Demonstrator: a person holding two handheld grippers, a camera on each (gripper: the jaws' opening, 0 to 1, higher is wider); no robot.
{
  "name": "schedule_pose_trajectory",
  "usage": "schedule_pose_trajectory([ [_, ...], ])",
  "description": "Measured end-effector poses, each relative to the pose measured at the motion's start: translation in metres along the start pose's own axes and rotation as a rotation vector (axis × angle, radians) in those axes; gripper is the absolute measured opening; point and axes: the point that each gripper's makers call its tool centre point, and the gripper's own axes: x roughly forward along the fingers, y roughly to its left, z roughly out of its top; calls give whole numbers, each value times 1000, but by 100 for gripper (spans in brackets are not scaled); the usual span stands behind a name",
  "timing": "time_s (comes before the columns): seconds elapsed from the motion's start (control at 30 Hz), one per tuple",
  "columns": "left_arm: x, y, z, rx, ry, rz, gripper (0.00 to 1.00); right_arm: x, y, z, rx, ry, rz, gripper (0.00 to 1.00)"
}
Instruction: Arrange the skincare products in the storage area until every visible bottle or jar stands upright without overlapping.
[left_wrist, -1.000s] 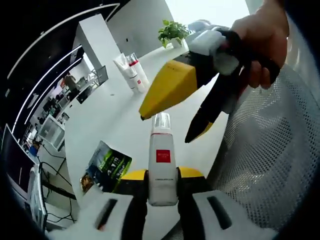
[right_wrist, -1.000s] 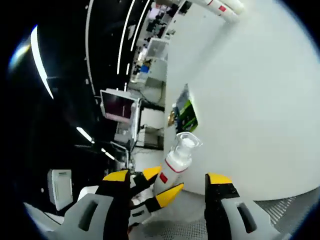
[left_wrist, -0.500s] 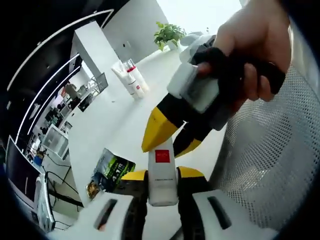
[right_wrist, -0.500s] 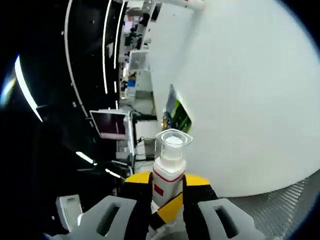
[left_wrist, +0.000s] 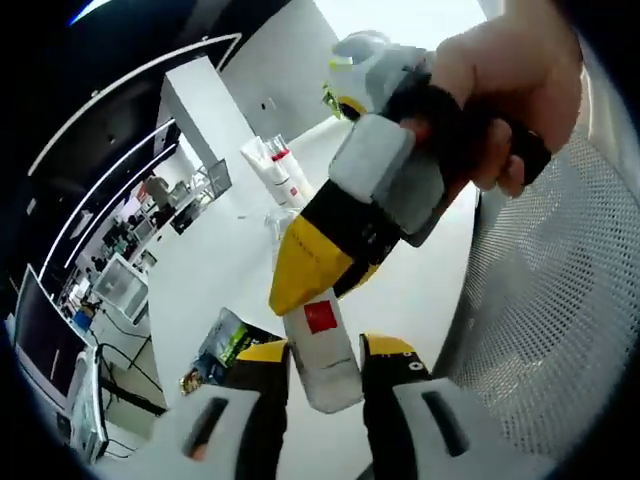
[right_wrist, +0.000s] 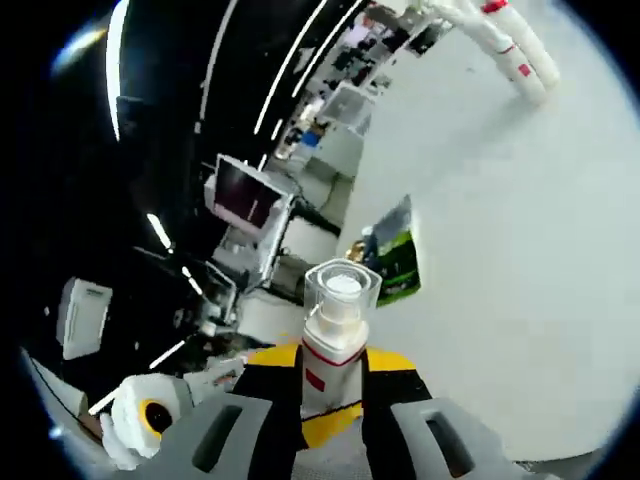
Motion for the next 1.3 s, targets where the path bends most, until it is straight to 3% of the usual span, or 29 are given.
schedule_pose_trajectory([
  [0.07,0,-5,-1,-14,5,-22,27,-1,6,-4,-203,40,-4,17],
  [0.2,1,-11,-3,-43,16,-59,31,-2,21,-16,-442,108,21,17],
  [0.37,1,-17,-4,-74,19,-103,36,-6,30,-28,-602,159,76,17],
  [0.47,0,-18,-2,-83,13,-114,37,-9,33,-29,-621,165,121,17],
  [0.53,-2,-28,1,-130,1,-175,30,-12,36,-27,-629,174,158,17],
  [0.67,-3,-18,-1,-188,5,-163,24,-14,38,-27,-623,206,206,16],
  [0.7,-4,-9,-6,-255,31,-126,21,-14,36,-27,-618,216,208,15],
  [0.8,-3,-10,1,-323,-5,-145,20,-16,37,-23,-569,202,224,14],
  [0.9,-4,-12,-4,-274,19,-147,20,-15,37,-28,-582,210,216,14],
  [1.3,-4,-12,-10,-326,55,-156,20,-12,32,-29,-425,158,174,15],
])
